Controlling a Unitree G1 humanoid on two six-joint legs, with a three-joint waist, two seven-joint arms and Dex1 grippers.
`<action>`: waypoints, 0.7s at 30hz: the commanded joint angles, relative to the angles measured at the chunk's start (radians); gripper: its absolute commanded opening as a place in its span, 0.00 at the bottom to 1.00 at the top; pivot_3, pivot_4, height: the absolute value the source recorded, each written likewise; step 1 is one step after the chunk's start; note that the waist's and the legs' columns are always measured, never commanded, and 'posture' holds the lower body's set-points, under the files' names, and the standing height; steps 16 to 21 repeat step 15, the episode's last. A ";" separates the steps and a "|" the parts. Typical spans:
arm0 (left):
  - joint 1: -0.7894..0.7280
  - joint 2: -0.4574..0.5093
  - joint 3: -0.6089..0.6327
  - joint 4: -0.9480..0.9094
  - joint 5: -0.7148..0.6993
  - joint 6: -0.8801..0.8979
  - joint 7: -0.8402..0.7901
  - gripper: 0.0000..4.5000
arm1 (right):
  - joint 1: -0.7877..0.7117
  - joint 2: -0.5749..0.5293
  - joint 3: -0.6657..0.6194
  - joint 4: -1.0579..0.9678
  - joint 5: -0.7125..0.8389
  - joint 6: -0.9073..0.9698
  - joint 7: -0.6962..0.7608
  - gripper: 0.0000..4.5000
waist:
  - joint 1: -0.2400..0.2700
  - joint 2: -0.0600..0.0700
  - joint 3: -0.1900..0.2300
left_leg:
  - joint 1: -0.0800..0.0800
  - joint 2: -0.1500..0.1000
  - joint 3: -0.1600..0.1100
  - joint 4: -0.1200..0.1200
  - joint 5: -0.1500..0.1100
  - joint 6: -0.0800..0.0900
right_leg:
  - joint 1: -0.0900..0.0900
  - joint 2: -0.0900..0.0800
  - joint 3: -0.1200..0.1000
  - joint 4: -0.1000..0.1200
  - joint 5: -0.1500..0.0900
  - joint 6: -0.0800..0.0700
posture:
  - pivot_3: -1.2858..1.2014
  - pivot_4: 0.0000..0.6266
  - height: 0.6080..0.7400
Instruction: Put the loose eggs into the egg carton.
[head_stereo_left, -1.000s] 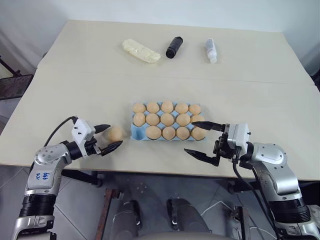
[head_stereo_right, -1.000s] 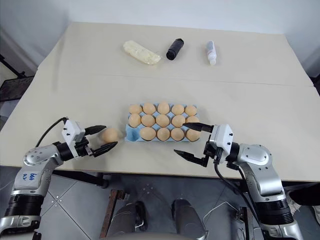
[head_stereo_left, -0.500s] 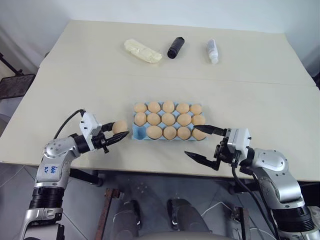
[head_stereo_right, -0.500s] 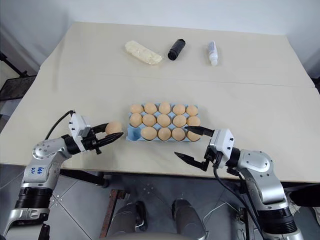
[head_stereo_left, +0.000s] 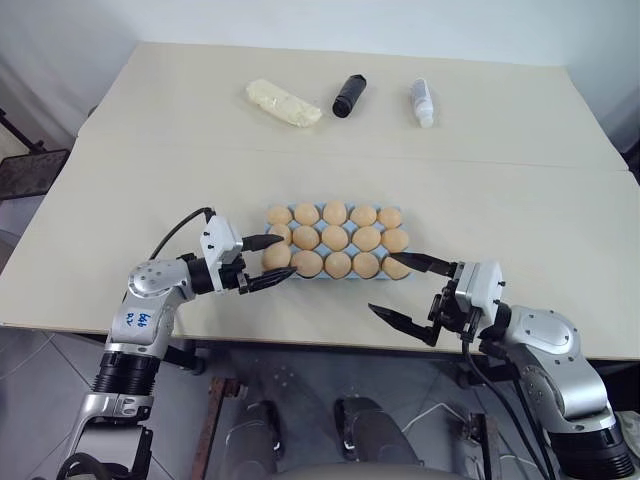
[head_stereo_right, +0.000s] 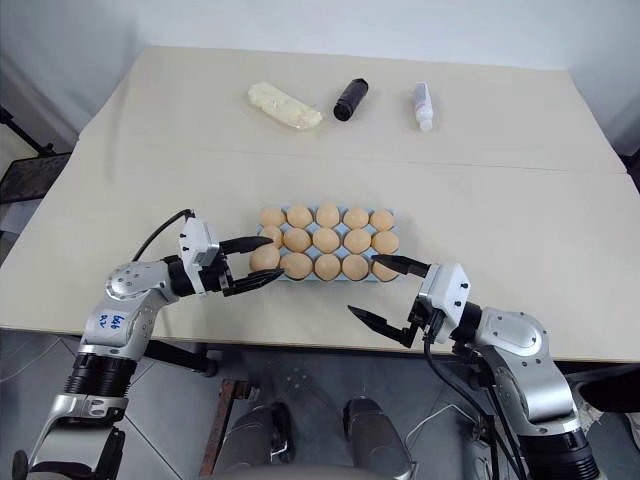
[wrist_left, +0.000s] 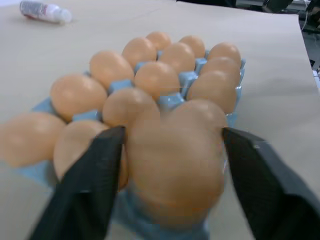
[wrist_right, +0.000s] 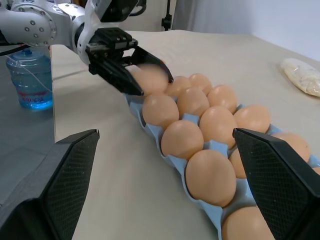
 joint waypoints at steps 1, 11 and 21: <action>0.021 0.052 0.065 -0.053 -0.012 -0.015 0.000 0.93 | 0.016 -0.010 -0.027 -0.042 0.014 -0.003 -0.006 1.00 | 0.000 0.000 0.000 | 0.000 0.000 0.000 0.000 0.000 0.000 | 0.000 0.000 0.000 0.000 0.000 0.000 | 0.52 0.24 1.00; 0.182 0.187 0.216 -0.123 -0.052 0.015 -0.011 0.93 | 0.015 -0.046 -0.094 0.061 0.026 -0.018 0.029 1.00 | 0.000 0.000 0.000 | 0.000 0.000 0.000 -0.001 -0.001 0.001 | 0.000 -0.001 0.000 -0.001 0.000 0.000 | 0.52 0.24 1.00; 0.215 0.188 0.233 -0.129 -0.035 -0.015 0.013 0.93 | -0.006 -0.050 -0.122 0.107 0.020 -0.028 0.036 1.00 | 0.001 0.000 0.000 | 0.000 0.000 0.000 -0.001 -0.002 -0.001 | 0.000 -0.002 0.000 -0.001 0.000 0.000 | 0.52 0.24 1.00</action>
